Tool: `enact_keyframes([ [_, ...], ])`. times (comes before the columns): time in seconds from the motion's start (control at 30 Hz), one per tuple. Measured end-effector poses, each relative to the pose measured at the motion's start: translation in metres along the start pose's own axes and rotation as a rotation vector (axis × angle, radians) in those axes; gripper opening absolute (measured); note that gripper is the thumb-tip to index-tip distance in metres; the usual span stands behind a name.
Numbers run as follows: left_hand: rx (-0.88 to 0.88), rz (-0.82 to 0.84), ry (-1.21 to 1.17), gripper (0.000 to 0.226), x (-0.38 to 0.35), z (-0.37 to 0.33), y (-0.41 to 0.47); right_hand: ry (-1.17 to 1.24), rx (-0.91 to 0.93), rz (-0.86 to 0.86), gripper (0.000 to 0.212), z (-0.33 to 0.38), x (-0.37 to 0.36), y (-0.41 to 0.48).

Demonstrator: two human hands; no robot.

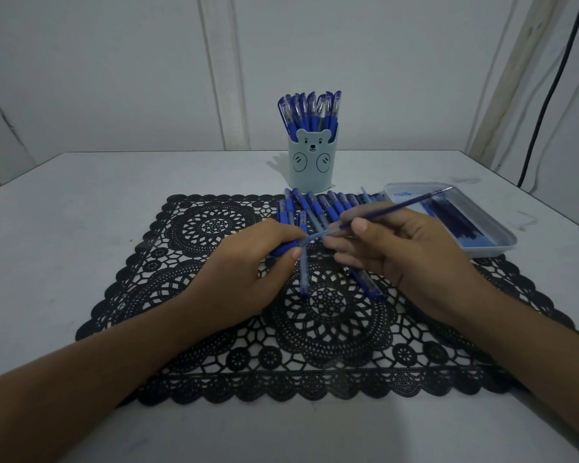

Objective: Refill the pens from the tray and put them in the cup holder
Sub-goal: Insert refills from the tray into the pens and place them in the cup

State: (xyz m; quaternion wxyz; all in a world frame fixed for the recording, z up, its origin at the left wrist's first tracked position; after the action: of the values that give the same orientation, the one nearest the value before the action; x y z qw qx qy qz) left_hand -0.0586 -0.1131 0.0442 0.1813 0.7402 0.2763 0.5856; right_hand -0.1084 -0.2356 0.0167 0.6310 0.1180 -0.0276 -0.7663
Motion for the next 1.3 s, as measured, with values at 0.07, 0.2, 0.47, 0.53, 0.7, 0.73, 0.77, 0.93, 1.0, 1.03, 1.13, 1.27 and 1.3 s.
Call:
enact_keyframes([
  [0.07,-0.01,0.016,0.005,0.023,-0.002,-0.001,-0.001,-0.036,0.008,0.004,0.021,0.002,0.0,-0.001],
  [0.2,0.003,0.044,0.003,0.024,-0.005,0.0,-0.001,-0.189,0.053,0.032,0.021,0.011,-0.004,-0.002],
  [0.47,-0.007,0.059,-0.001,0.025,-0.006,0.0,-0.001,-0.179,0.024,0.008,0.022,0.007,0.002,0.0],
  [0.53,0.0,0.059,0.0,0.026,-0.007,0.0,-0.001,-0.196,0.041,0.008,0.021,0.009,0.002,-0.001],
  [0.7,0.027,0.064,-0.022,0.03,-0.008,0.003,-0.002,-0.307,0.128,0.008,0.019,0.02,-0.002,-0.004],
  [0.73,0.033,0.06,-0.022,0.031,-0.008,0.004,-0.002,-0.33,0.143,0.015,0.019,0.022,-0.004,-0.004],
  [0.77,0.038,0.052,-0.019,0.033,-0.007,0.004,-0.001,-0.35,0.154,0.02,0.019,0.024,-0.005,-0.004],
  [0.93,0.068,0.014,-0.016,0.035,-0.003,0.008,-0.001,-0.454,0.22,0.038,0.019,0.031,-0.011,-0.01],
  [1.0,0.079,0.014,-0.016,0.034,-0.003,0.009,-0.002,-0.455,0.218,0.034,0.019,0.03,-0.011,-0.01],
  [1.03,0.075,0.018,-0.007,0.033,-0.003,0.008,-0.001,-0.441,0.211,0.031,0.019,0.029,-0.01,-0.009],
  [1.13,0.026,0.067,0.027,0.028,-0.007,0.0,0.0,-0.406,0.163,0.03,0.018,0.024,-0.008,-0.006],
  [1.27,-0.014,0.126,0.041,0.026,-0.014,-0.007,-0.001,-0.632,0.098,0.115,0.029,0.015,-0.018,-0.006],
  [1.3,0.004,0.088,0.032,0.027,-0.01,-0.004,-0.001,-0.698,0.08,0.127,0.035,0.013,-0.016,-0.004],
])
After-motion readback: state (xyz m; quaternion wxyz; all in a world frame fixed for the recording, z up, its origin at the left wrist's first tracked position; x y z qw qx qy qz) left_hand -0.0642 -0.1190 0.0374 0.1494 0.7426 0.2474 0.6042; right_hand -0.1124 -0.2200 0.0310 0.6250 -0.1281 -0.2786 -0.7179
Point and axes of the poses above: each hand's wrist, its own y-axis towards the middle knuckle, its own x-axis out of the back of the hand, z = x × y, the point moved 10 cm from there along y, towards the middle knuckle, and after that the axes turned 7 degrees about z, right-handed, at the moved point
